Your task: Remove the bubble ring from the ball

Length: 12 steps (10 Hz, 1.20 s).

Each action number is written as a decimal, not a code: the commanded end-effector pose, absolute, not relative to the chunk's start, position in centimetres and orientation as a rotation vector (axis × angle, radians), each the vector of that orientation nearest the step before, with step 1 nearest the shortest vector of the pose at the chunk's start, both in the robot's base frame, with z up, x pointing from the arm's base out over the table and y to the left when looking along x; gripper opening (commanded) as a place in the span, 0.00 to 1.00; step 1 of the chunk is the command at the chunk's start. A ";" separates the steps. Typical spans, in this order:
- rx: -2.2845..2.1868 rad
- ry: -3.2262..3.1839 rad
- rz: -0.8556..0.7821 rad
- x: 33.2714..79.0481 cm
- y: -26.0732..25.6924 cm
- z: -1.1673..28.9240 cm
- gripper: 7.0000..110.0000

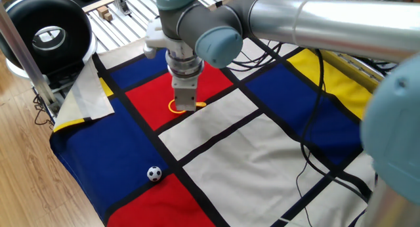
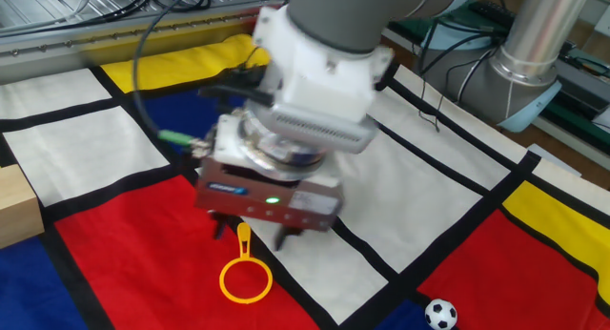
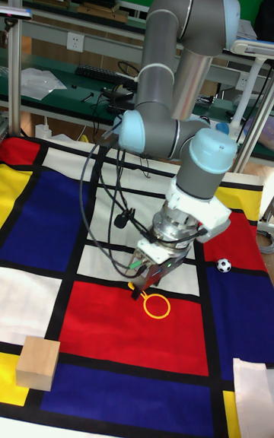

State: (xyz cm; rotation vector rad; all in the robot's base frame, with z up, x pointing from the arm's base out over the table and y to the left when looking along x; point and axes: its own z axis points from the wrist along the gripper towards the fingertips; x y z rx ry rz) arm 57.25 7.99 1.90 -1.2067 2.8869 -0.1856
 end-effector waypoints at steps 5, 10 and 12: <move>-1.164 3.043 -0.079 50.0 10.4 3.1 0.36; -1.096 3.145 -0.075 46.8 10.7 2.6 0.15; -1.042 3.142 -0.057 47.2 11.2 2.5 0.15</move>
